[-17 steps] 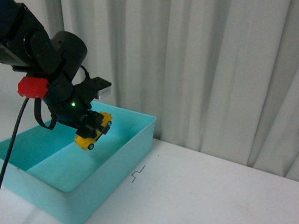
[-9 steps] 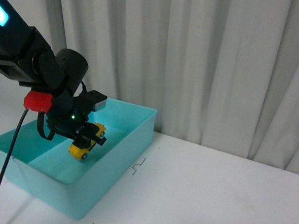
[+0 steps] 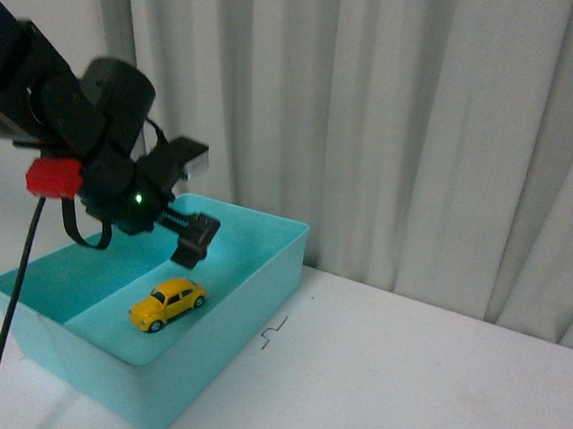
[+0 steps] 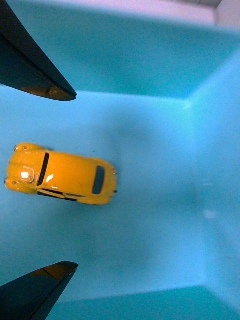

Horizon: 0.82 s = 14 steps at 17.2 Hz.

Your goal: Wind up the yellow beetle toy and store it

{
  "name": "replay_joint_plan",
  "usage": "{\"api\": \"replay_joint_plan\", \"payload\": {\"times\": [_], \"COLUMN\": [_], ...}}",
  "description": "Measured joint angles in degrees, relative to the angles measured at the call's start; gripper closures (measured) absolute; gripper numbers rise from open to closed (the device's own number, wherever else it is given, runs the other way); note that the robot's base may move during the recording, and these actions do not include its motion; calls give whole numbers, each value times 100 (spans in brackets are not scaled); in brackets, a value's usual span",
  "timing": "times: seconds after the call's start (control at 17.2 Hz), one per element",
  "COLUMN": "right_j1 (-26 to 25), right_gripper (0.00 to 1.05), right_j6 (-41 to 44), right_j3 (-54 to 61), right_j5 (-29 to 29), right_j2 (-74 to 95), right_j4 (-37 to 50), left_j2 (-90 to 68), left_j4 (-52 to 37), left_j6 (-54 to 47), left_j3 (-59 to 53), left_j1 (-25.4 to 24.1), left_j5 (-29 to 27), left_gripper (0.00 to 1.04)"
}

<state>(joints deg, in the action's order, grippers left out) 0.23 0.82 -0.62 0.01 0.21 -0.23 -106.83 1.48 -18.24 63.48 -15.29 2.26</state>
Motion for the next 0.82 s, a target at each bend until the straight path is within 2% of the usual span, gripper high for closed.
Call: {"api": "replay_joint_plan", "payload": {"times": [0.23, 0.29, 0.35, 0.41, 0.47, 0.52, 0.76, 0.82], "right_j1": [0, 0, 0, 0, 0, 0, 0, 0], "right_gripper": [7, 7, 7, 7, 7, 7, 7, 7], "right_j6": [0, -2, 0, 0, -2, 0, 0, 0], "right_j3": [0, 0, 0, 0, 0, 0, 0, 0], "right_j5": [0, 0, 2, 0, 2, 0, 0, 2], "right_j2": [0, 0, 0, 0, 0, 0, 0, 0], "right_j4": [-2, -2, 0, -2, 0, -2, -2, -2], "left_j2": [1770, 2269, 2815, 3250, 3515, 3683, 4437, 4649], "left_j4": [-76, -931, -2592, -3753, -4494, -4699, -4780, -4774], "left_j6": [-26, 140, 654, 1209, 1515, 1641, 1779, 1792], "left_j3": [-885, -1397, -2179, -2879, -3515, -3941, -4743, -4927], "left_j1": [-44, -57, 9, 186, 356, 498, 752, 844], "left_j5": [415, 737, 1099, 1088, 970, 868, 533, 474], "left_gripper": [7, 10, 23, 36, 50, 63, 99, 103]}}
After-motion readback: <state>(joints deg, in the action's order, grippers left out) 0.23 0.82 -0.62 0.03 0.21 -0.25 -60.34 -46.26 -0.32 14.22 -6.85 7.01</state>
